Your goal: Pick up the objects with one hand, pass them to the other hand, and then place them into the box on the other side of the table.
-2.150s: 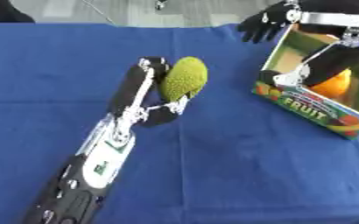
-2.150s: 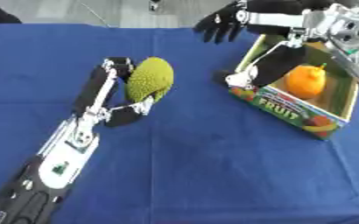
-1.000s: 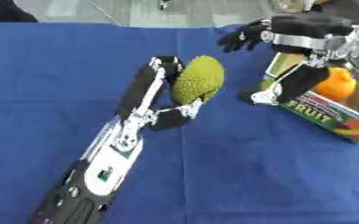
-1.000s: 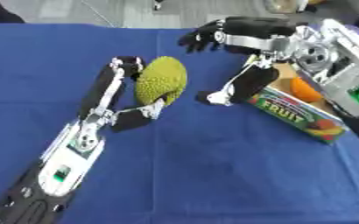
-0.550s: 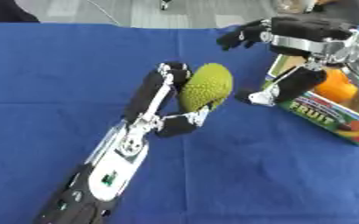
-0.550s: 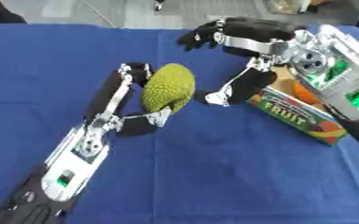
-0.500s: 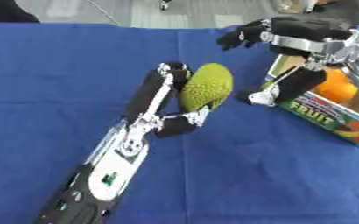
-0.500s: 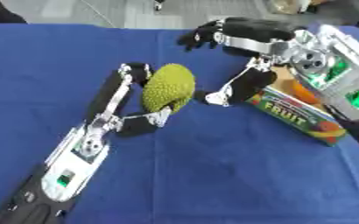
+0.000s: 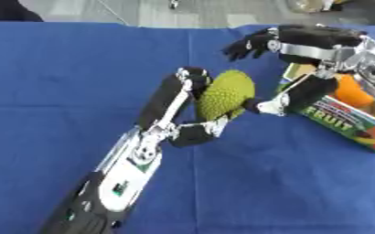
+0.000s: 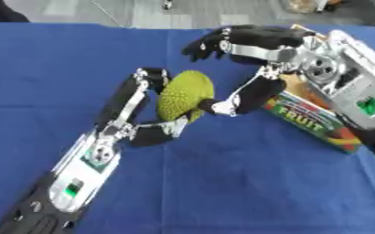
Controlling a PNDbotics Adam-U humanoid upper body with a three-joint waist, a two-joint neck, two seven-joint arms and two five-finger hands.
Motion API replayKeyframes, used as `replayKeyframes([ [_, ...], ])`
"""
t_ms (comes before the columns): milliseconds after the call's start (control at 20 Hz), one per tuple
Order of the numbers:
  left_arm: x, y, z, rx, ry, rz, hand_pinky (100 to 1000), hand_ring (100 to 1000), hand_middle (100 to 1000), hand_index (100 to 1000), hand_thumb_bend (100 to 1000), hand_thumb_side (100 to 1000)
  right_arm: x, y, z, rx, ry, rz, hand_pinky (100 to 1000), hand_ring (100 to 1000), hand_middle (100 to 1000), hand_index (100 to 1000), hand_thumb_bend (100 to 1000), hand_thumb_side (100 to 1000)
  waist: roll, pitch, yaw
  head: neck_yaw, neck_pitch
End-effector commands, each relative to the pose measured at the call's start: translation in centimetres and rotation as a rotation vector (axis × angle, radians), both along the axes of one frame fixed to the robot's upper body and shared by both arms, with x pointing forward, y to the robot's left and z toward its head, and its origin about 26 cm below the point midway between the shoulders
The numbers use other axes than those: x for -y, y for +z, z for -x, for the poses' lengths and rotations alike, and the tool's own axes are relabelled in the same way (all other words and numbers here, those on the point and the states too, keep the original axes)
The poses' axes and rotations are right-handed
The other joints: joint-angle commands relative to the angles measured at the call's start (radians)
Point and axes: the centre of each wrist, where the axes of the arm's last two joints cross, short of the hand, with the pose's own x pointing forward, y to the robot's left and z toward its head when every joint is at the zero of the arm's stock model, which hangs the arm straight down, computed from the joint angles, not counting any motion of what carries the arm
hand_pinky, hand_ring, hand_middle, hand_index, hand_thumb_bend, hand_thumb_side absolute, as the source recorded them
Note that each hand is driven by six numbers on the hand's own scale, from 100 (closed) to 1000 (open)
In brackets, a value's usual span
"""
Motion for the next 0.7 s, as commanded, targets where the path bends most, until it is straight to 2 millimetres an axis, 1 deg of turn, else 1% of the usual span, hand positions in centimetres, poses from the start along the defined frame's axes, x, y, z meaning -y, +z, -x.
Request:
replayKeyframes([
  [50, 0.9, 0.84, 0.22, 0.029, -0.02, 0.009, 480, 466, 415, 444, 100, 100, 0.03, 0.9, 0.23, 0.017, 0.006, 0.006, 808, 860, 814, 946, 327, 339, -0.013, 0.001, -0.001, -0.001, -0.013],
  [300, 1.13, 0.62, 0.12, 0.031, -0.02, 0.005, 481, 467, 416, 444, 100, 100, 0.01, 0.76, 0.23, 0.007, 0.008, 0.01, 801, 848, 799, 935, 323, 340, -0.014, 0.003, -0.001, 0.0, -0.015],
  [450, 1.34, 0.75, 0.19, 0.039, -0.027, 0.001, 483, 468, 417, 445, 100, 100, -0.03, 0.61, 0.22, -0.001, 0.009, 0.018, 787, 822, 775, 920, 320, 335, -0.014, 0.003, -0.002, 0.0, -0.015],
  [700, 1.41, 0.95, 0.2, 0.057, -0.026, -0.009, 485, 470, 418, 446, 100, 100, 0.02, 0.39, 0.23, -0.021, 0.014, 0.062, 781, 806, 758, 910, 312, 328, -0.012, 0.004, -0.002, 0.0, -0.016],
])
